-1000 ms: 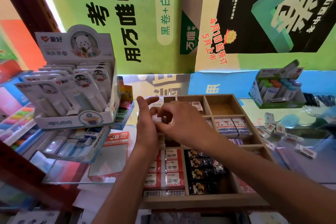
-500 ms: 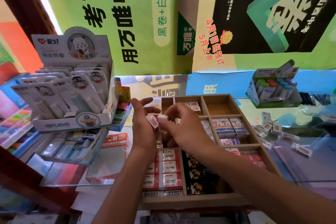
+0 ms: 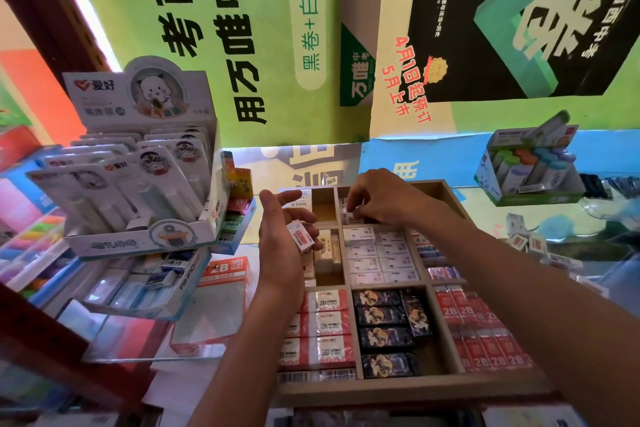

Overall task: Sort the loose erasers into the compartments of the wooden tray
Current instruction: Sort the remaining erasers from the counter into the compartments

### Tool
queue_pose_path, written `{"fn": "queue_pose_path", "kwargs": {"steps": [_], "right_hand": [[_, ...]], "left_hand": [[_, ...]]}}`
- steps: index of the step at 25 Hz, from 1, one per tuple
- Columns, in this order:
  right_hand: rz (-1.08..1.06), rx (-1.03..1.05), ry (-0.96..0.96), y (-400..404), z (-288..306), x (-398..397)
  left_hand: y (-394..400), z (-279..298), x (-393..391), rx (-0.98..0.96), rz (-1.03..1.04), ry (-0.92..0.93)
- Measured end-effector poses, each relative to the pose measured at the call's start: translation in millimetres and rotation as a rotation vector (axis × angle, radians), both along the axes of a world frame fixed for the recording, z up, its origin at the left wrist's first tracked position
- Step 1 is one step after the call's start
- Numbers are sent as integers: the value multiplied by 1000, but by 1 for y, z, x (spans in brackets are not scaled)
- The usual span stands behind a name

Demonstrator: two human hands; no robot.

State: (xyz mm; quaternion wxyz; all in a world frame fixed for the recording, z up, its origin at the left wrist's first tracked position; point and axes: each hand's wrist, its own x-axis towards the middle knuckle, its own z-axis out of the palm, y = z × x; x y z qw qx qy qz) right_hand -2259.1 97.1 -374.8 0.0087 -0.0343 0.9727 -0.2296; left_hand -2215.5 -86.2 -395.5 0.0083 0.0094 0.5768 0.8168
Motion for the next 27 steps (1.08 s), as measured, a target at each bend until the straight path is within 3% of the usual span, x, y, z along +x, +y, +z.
{"fn": "queue_pose_path", "kwargs": {"steps": [4, 9, 12, 18, 20, 23, 25, 27], "right_hand": [[32, -29, -22, 4, -2, 0], [121, 167, 66, 2, -8, 3], [140, 120, 26, 8, -4, 3], [79, 398, 48, 10, -5, -7], [38, 241, 141, 7, -4, -2], [15, -231, 325, -19, 8, 24], [213, -239, 319, -47, 16, 44], [325, -32, 331, -71, 12, 55]], "left_hand": [[-1, -1, -1, -1, -18, -4], [0, 0, 1, 10, -22, 0], [0, -1, 1, 6, -23, 5], [0, -1, 0, 22, -28, 9], [0, -1, 0, 23, -24, 15], [0, 0, 1, 33, -23, 31], [0, 2, 2, 62, -49, 26], [0, 5, 3, 85, -74, 10]]}}
